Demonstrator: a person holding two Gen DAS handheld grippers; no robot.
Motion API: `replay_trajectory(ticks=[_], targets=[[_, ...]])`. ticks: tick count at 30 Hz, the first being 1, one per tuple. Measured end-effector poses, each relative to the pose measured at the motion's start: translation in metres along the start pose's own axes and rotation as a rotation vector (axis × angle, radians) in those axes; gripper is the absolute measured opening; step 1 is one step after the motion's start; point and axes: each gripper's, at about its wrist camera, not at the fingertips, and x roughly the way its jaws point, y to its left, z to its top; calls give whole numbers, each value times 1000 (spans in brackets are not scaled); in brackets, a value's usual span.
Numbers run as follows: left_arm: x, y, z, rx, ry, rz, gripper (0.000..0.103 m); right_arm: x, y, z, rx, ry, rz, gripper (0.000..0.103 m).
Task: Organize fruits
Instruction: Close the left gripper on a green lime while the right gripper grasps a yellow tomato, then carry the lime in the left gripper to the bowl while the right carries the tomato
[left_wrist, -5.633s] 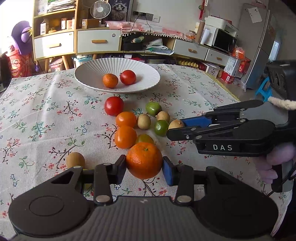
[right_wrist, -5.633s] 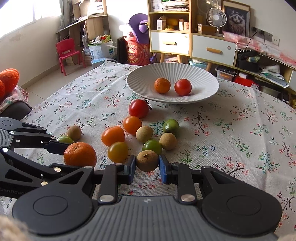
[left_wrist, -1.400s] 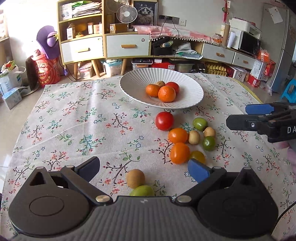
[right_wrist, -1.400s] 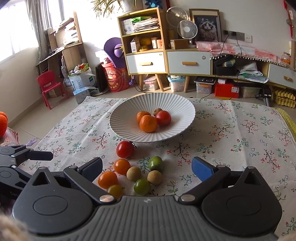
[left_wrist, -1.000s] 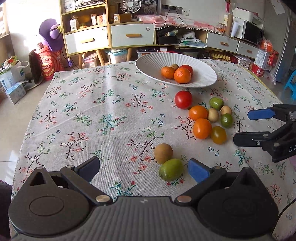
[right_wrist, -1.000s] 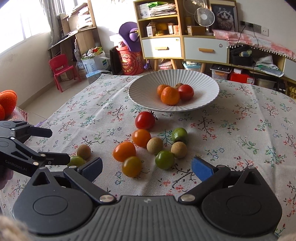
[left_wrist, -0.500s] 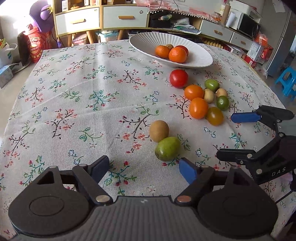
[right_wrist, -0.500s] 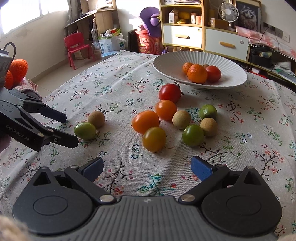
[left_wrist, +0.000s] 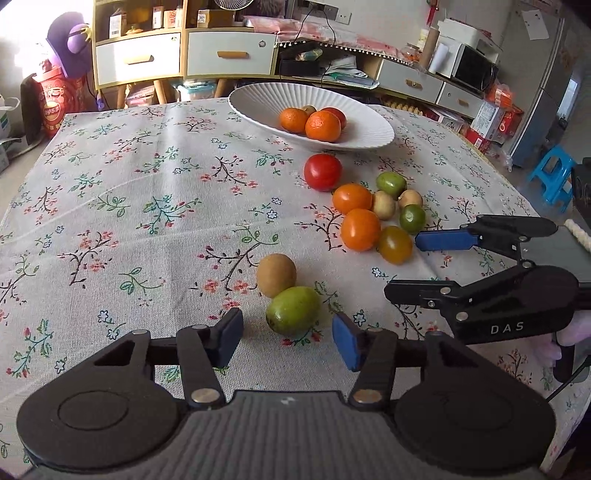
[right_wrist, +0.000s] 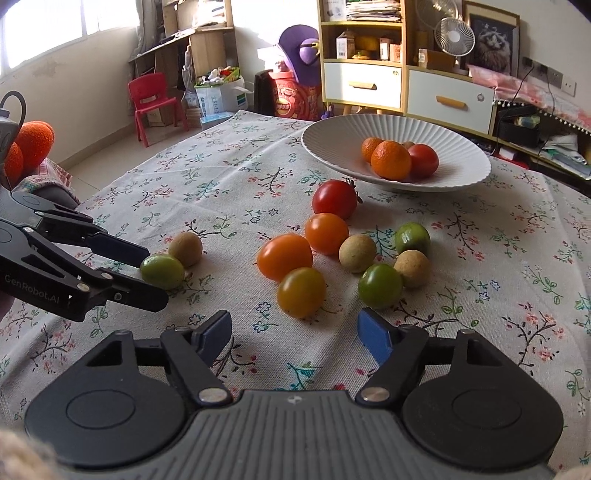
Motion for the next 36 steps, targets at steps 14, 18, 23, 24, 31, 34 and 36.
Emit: replay_trajectory(ticks=[14, 18, 23, 24, 31, 34, 36], targets=[[0, 1, -1, -28, -26, -17, 23, 2, -8, 7, 15, -19, -20, 44], [-1, 0, -1, -29, -30, -20, 23, 1, -8, 7, 22, -24, -19, 40], [-2, -1, 0, -19, -35, -22, 22, 2, -9, 9, 20, -32, -5, 30], [-2, -2, 1, -17, -38, -21, 22, 2, -8, 9, 15, -31, 0, 26], [-4, -4, 3, -14, -49, -19, 22, 2, -7, 11, 12, -27, 12, 25], [-4, -6, 6, -11, -56, -24, 22, 0, -8, 12, 15, -35, 11, 25], [-6, -8, 9, -10, -65, -27, 22, -2, -8, 14, 16, -44, 10, 25]])
